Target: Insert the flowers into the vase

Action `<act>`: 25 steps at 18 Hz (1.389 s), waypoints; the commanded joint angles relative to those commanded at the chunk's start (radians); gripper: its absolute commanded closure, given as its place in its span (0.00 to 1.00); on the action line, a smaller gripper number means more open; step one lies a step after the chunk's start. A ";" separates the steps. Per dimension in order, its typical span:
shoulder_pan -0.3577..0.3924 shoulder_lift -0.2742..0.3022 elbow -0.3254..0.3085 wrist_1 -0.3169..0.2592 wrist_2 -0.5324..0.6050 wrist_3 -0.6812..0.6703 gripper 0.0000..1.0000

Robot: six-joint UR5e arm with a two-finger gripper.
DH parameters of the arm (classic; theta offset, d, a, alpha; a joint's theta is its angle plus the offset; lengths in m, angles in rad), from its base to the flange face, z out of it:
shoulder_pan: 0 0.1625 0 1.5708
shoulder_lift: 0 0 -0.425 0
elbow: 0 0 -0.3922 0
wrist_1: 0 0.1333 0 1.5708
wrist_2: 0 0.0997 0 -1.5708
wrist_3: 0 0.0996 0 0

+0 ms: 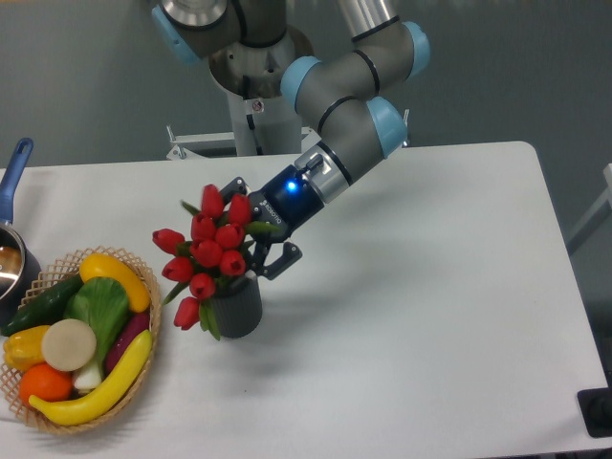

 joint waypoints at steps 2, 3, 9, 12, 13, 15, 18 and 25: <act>0.002 0.015 0.003 0.000 0.073 0.002 0.00; 0.003 0.028 0.006 0.000 0.116 0.002 0.00; 0.035 0.094 0.038 0.000 0.292 0.002 0.00; 0.044 0.112 0.087 -0.002 0.325 0.003 0.00; 0.049 0.118 0.104 0.000 0.338 0.002 0.00; 0.066 0.124 0.156 0.000 0.376 0.002 0.00; 0.089 0.127 0.228 -0.002 0.492 0.015 0.00; 0.101 0.155 0.278 -0.024 0.741 0.173 0.00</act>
